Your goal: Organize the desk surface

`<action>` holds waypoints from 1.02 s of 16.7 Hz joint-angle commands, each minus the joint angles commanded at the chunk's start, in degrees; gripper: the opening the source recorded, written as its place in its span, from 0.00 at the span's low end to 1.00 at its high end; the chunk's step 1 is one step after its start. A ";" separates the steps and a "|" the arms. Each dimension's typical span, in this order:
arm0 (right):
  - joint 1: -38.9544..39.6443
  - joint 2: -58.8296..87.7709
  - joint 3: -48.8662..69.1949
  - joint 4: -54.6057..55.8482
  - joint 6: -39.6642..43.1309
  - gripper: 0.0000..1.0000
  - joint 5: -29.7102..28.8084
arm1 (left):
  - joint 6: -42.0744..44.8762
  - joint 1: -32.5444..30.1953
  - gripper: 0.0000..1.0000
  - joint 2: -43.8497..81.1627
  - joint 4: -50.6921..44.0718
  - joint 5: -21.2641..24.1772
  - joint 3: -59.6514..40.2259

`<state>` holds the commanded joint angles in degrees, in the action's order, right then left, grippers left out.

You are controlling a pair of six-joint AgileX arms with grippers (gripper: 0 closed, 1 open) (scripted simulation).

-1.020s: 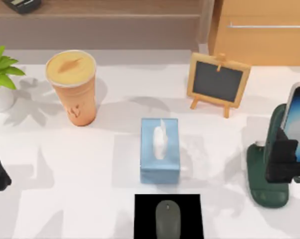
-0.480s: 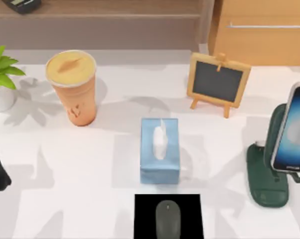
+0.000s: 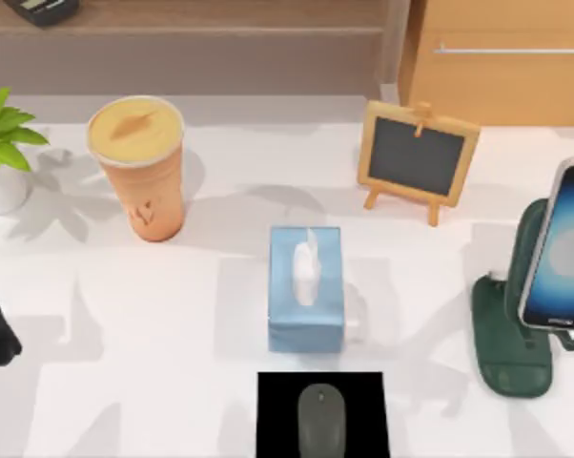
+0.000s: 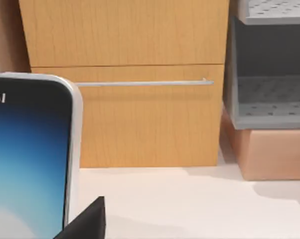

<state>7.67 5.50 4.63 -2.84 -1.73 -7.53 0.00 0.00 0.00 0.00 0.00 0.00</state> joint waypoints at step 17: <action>-7.67 -5.50 -4.63 2.84 1.73 1.00 7.53 | -0.50 -5.52 1.00 15.88 11.44 -3.73 -2.02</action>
<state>0.00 0.00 0.00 0.00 0.00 0.00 -0.50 -5.52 15.88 11.44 -3.73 -2.02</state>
